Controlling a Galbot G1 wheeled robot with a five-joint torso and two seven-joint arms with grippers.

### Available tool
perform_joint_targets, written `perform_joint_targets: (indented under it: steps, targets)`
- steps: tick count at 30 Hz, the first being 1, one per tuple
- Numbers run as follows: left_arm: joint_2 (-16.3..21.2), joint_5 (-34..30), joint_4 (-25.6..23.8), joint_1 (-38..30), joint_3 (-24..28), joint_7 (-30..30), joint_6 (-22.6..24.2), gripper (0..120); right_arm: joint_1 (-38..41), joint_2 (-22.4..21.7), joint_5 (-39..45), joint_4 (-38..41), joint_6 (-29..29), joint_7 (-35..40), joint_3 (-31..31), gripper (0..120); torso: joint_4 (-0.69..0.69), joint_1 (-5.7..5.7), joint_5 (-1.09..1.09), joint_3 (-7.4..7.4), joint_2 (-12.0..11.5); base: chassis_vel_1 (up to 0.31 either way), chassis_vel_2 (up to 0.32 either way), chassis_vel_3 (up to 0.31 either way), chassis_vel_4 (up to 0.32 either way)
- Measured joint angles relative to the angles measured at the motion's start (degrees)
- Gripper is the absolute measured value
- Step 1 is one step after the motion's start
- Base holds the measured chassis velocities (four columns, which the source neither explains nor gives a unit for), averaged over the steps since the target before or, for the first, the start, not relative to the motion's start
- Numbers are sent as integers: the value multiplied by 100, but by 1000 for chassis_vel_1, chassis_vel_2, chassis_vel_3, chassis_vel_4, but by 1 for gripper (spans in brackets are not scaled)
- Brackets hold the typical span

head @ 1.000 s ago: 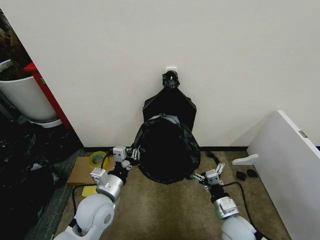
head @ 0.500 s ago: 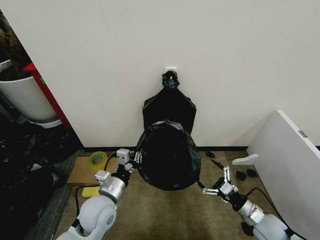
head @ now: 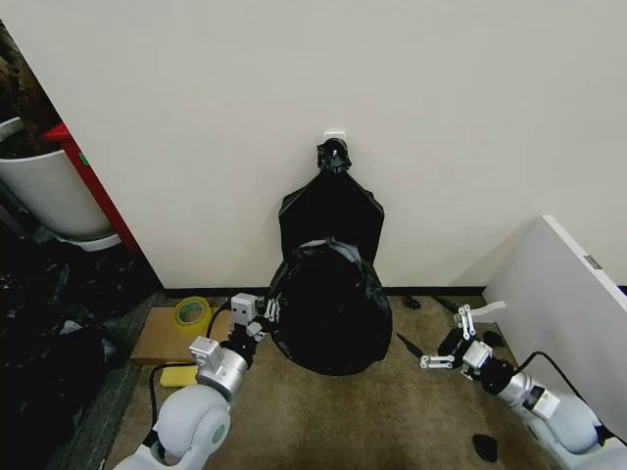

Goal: Place the garbage bag over the trash bin.

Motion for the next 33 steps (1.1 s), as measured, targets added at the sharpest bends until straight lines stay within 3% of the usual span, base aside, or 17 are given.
perform_joint_targets:
  steps: [3,5,7,10,13,18,33]
  targets:
    - [-2,250,59,14,23,77,-152,5,50,-9,8,433,-484,587,-367,100,1,0,2,0,0,0,0,0,0]
    - [4,494,107,27,54,148,-280,5,185,39,-107,725,-1104,1086,-666,100,1,0,2,0,0,0,0,0,0]
    - [4,501,109,27,55,150,-283,5,196,45,-130,733,-1144,1114,-676,100,1,0,2,0,0,0,0,0,0]
    - [80,688,195,-50,121,230,-389,5,306,175,-904,714,-1750,1905,-692,100,-2,0,3,0,0,0,0,0,0]
    - [110,772,197,-28,132,249,-440,5,409,187,-1352,595,-2029,2218,-691,100,-1,0,3,0,0,0,0,0,0]
    - [110,833,142,11,154,260,-460,5,573,144,-1842,413,-2140,2335,-689,100,0,0,3,0,0,0,0,0,0]
    - [59,877,224,-8,220,239,-416,5,454,65,-1691,790,-2198,2219,-739,100,-1,0,2,0,0,0,0,0,0]
